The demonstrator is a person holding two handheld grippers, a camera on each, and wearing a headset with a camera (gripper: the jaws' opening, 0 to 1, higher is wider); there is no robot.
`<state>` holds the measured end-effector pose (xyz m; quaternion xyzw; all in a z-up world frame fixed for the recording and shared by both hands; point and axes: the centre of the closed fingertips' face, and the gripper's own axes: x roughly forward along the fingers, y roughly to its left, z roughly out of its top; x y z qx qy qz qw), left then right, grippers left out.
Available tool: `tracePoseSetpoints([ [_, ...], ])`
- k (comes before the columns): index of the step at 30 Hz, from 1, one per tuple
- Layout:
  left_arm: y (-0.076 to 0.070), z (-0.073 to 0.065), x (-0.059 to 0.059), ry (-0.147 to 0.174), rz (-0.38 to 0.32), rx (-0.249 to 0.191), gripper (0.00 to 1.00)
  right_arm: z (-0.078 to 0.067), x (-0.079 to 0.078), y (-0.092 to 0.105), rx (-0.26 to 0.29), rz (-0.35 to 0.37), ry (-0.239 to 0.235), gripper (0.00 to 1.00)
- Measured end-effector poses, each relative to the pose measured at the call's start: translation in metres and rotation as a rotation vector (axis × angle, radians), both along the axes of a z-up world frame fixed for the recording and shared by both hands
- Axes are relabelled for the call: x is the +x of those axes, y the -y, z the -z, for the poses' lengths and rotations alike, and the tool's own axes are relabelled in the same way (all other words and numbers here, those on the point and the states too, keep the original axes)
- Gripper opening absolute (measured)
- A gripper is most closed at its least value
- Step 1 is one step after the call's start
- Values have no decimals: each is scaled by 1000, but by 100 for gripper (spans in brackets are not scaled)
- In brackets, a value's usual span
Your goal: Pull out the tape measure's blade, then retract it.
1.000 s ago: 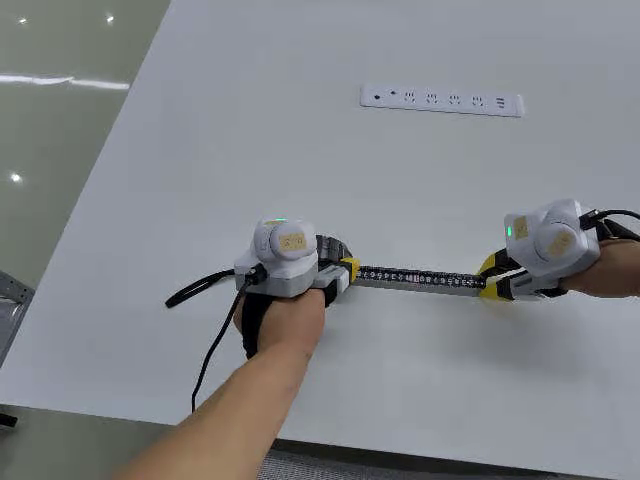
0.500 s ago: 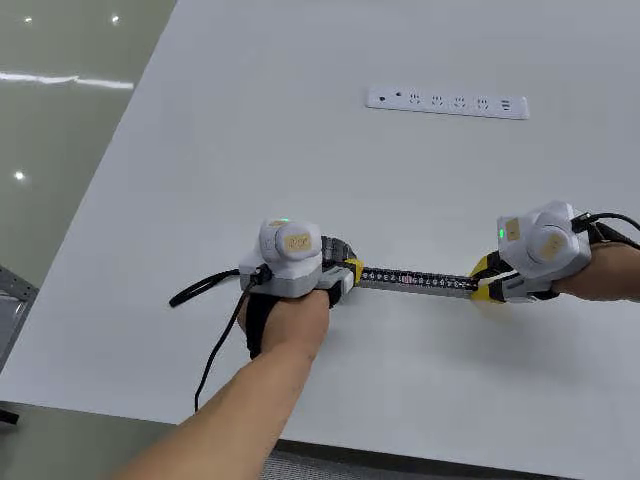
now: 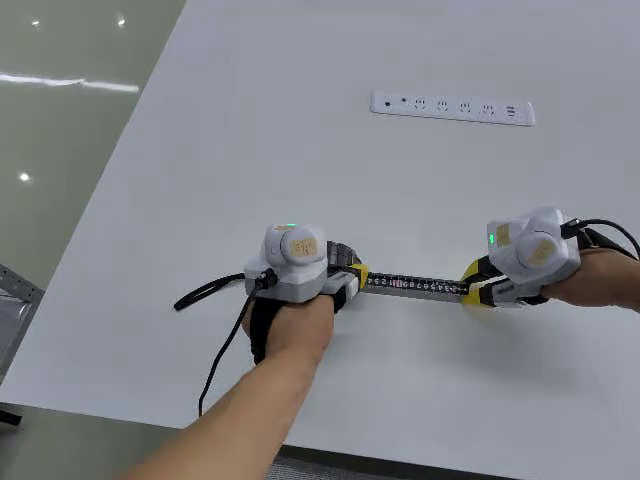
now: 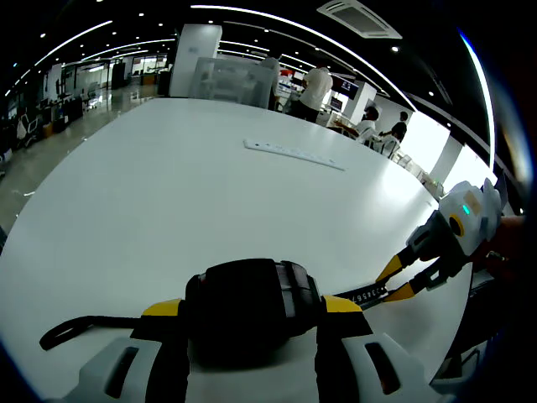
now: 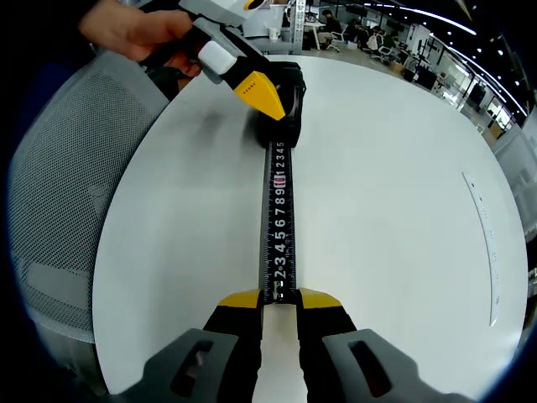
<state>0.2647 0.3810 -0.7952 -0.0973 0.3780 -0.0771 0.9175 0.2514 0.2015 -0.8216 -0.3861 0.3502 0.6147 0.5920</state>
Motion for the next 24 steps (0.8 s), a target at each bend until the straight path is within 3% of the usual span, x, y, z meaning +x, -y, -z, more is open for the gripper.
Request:
tracePoseSetpoints([
  [24,0,0,0,-2,2,-6,57,4,0,-36,34,-22,-5,12],
])
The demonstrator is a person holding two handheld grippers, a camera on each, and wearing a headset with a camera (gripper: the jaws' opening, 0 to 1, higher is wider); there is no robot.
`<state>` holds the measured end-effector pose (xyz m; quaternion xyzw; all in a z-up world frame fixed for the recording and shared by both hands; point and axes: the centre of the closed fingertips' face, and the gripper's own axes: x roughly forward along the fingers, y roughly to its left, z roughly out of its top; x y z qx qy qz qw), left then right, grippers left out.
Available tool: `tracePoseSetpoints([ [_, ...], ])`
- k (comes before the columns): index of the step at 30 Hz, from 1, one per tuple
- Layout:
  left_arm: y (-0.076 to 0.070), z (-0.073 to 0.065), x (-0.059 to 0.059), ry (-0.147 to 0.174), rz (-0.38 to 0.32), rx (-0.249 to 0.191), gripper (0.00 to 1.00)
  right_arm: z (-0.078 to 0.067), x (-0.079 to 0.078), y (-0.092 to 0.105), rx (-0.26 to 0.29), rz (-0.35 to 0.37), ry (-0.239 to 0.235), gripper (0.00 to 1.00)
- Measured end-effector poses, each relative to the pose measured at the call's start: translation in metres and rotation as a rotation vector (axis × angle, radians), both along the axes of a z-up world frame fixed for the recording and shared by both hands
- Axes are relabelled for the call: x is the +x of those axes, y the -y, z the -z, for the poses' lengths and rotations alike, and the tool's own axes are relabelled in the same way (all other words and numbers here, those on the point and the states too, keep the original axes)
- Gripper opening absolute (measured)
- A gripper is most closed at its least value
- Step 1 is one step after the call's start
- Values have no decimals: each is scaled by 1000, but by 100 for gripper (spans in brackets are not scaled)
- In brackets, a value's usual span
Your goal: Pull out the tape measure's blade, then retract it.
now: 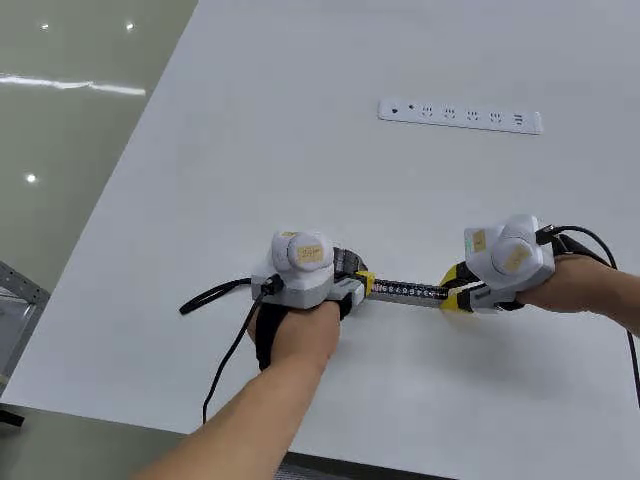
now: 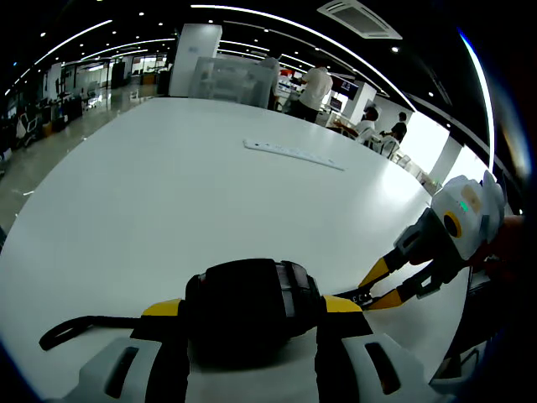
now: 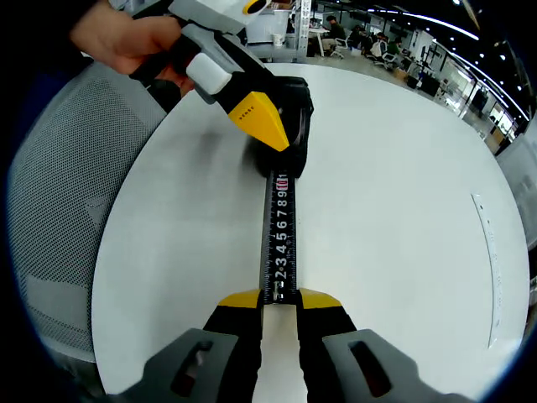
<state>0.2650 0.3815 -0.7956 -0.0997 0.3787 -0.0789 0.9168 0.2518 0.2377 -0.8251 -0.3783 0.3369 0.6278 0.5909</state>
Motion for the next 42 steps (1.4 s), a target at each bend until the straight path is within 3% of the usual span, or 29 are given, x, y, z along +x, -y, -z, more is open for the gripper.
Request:
tracePoseSetpoints([
  [42,0,-1,-1,9,5,-3,56,2,-2,-38,24,-10,-1,12],
])
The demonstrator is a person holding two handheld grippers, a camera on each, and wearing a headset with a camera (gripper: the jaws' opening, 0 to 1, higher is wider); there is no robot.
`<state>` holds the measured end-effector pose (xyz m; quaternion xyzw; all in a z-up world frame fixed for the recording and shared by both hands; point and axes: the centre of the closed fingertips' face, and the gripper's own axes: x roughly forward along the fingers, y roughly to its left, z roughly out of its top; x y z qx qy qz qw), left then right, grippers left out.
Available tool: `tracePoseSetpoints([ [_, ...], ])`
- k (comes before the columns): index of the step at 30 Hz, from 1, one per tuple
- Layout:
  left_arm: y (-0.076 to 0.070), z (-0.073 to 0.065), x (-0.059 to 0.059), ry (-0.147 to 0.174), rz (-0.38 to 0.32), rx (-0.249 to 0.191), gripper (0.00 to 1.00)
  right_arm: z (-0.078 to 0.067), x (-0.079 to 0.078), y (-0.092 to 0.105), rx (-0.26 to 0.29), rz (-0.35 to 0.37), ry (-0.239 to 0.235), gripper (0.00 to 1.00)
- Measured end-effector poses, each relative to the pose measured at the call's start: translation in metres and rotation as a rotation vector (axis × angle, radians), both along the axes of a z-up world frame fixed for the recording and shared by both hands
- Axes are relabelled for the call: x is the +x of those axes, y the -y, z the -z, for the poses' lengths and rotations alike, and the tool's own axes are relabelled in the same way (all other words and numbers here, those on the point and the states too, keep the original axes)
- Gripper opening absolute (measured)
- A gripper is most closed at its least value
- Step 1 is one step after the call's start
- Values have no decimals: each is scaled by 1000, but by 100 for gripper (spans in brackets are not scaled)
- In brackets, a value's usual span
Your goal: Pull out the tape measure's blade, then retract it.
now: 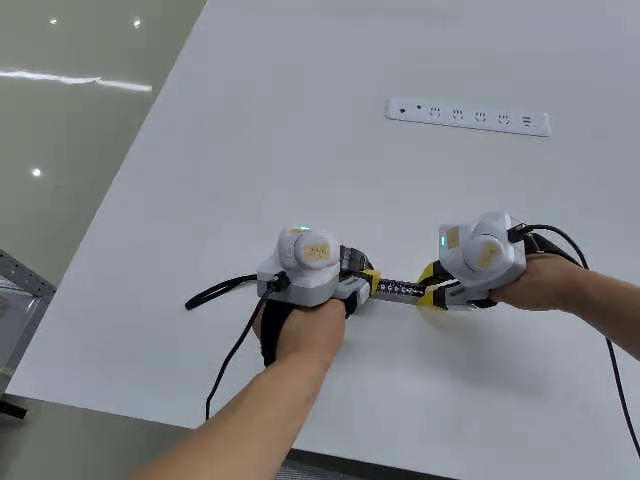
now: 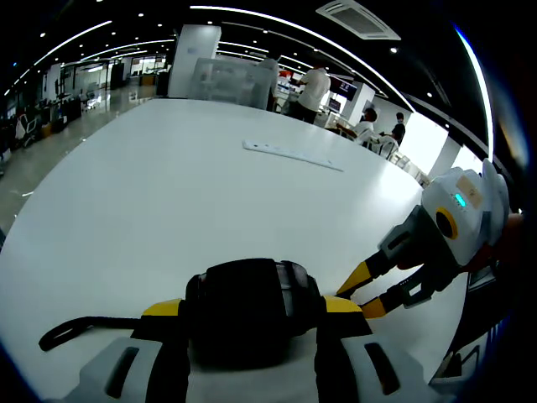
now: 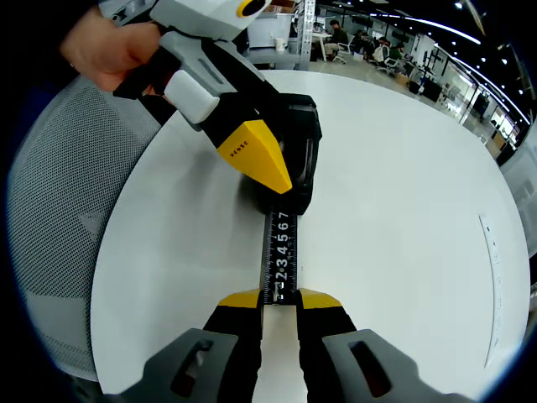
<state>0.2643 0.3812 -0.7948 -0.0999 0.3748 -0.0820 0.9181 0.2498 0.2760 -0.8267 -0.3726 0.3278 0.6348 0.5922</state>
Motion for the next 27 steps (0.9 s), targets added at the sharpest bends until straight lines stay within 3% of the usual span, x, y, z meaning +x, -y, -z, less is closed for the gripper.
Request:
tracePoseSetpoints([
  [27,0,1,1,-7,3,-4,57,-1,-1,-36,29,-19,-4,12],
])
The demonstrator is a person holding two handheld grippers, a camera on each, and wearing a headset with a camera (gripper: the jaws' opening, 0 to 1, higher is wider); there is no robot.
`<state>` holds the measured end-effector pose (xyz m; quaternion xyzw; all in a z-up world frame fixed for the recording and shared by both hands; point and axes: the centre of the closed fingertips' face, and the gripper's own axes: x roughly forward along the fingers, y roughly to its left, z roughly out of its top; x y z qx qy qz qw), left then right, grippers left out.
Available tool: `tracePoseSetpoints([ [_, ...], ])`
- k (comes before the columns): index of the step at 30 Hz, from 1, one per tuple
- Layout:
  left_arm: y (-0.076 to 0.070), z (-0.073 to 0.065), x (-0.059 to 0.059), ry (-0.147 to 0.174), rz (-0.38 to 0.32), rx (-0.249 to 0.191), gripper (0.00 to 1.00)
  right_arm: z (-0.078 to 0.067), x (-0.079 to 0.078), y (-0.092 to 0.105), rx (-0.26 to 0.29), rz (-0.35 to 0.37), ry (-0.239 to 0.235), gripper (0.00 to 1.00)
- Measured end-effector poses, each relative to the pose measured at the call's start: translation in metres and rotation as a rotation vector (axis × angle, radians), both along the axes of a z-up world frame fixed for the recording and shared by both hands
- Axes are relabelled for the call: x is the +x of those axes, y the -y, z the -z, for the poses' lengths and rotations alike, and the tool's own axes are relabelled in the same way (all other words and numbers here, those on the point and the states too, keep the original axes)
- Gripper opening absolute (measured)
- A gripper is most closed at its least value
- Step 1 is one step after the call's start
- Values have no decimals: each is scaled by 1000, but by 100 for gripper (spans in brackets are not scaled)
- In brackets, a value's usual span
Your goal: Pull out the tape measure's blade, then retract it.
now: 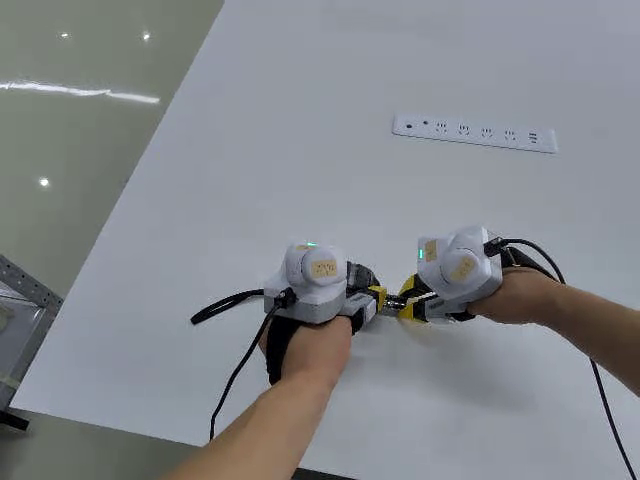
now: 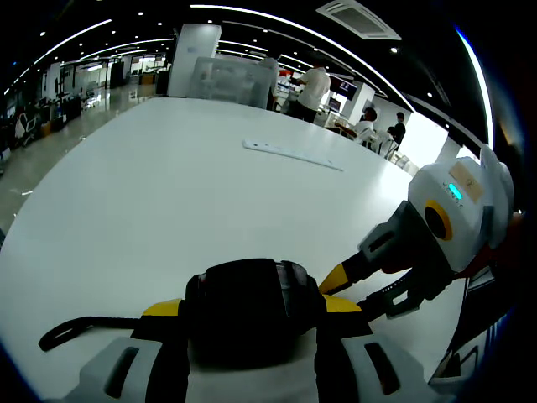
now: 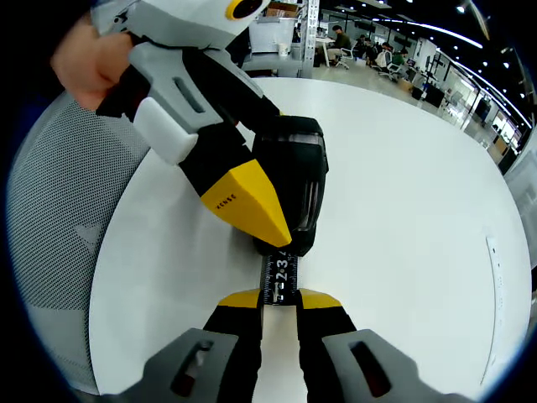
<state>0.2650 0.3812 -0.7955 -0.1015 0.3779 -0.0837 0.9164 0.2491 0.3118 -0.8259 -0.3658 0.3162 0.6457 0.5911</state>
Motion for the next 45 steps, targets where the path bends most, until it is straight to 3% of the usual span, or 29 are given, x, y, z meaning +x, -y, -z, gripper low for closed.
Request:
tracePoseSetpoints([
  [16,0,0,0,-2,-1,-1,57,0,0,-15,10,2,-6,12],
  [45,1,0,-1,-2,0,-1,57,1,1,-23,17,13,-2,12],
])
